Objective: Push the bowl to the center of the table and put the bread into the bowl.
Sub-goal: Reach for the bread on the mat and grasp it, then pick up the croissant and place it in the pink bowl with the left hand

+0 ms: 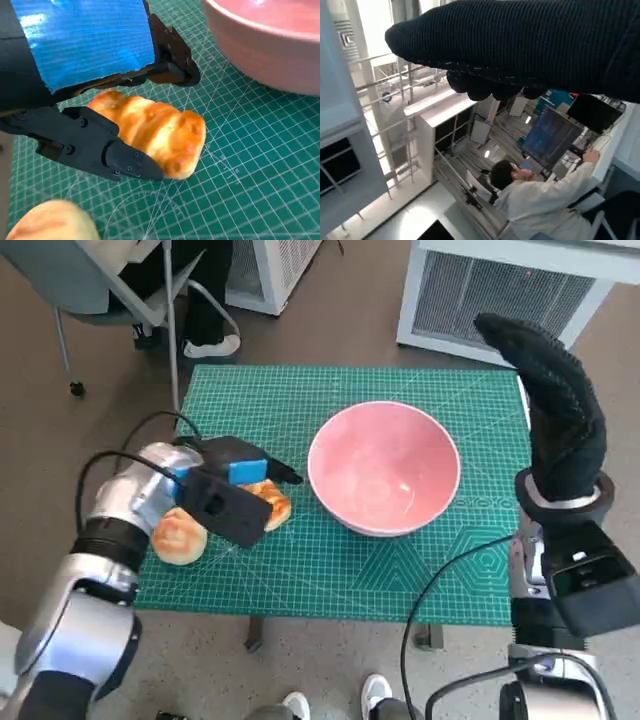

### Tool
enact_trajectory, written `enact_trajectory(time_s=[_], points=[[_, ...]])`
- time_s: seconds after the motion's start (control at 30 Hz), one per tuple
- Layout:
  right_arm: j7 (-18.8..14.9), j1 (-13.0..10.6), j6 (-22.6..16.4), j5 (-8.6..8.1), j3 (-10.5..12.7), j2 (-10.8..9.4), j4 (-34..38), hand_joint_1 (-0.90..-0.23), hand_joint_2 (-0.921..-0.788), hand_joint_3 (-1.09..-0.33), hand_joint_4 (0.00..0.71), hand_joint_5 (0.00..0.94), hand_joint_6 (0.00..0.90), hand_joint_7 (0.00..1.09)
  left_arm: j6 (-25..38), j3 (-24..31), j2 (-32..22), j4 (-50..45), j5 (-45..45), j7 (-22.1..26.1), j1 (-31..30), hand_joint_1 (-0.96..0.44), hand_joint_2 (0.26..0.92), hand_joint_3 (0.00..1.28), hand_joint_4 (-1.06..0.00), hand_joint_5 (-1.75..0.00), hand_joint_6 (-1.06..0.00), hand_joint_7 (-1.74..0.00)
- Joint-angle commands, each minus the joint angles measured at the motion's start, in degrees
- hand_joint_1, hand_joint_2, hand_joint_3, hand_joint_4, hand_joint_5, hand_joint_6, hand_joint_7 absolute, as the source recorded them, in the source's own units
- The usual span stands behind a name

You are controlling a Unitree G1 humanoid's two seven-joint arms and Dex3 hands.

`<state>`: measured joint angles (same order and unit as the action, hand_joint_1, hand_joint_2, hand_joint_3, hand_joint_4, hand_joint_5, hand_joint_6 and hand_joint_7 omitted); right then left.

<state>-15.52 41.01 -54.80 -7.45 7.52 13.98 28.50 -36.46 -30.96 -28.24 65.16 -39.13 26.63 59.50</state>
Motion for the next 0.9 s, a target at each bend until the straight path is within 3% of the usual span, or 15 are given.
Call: enact_trajectory(time_s=[0.03,0.07,0.2,0.47,0.9], points=[[0.55,-1.84,0.49,0.63,0.12,0.13,-0.4,-0.563,-0.921,-0.768,0.243,0.0,0.039,0.52,-1.26,-1.58,0.17,1.97,-1.64,-2.53,-0.48,-0.12,0.903,0.11,-0.65,-0.62,-0.62,-1.05],[0.61,-1.9,0.46,0.7,0.13,0.13,-0.46,-0.563,-0.921,-0.768,0.243,0.0,0.038,0.53,-1.35,-1.67,0.14,2.27,-1.66,-2.64,-0.36,-0.08,0.909,0.11,-0.65,-0.81,-0.61,-1.13],[1.0,-2.08,0.27,1.12,0.28,0.19,-0.36,-0.562,-0.921,-0.768,0.243,0.0,0.035,0.53,-1.46,-1.56,-0.56,2.68,-1.39,-2.28,0.87,-0.02,0.918,0.08,-0.69,-1.05,-0.6,-1.21],[1.85,-2.73,0.43,1.63,0.53,0.08,-1.19,-0.565,-0.921,-0.768,0.243,0.0,0.032,0.53,-1.5,2.26,-2.87,1.01,2.6,1.19,4.89,0.0,0.92,0.07,-0.69,-1.1,-0.62,-1.23],[2.6,-3.54,0.78,1.46,0.6,0.21,-3.0,-0.561,-0.921,-0.771,0.242,0.0,0.028,0.54,-3.17,15.45,-2.97,-5.12,18.58,7.49,11.84,0.0,0.92,0.08,-0.63,-1.18,-0.65,-1.19]])
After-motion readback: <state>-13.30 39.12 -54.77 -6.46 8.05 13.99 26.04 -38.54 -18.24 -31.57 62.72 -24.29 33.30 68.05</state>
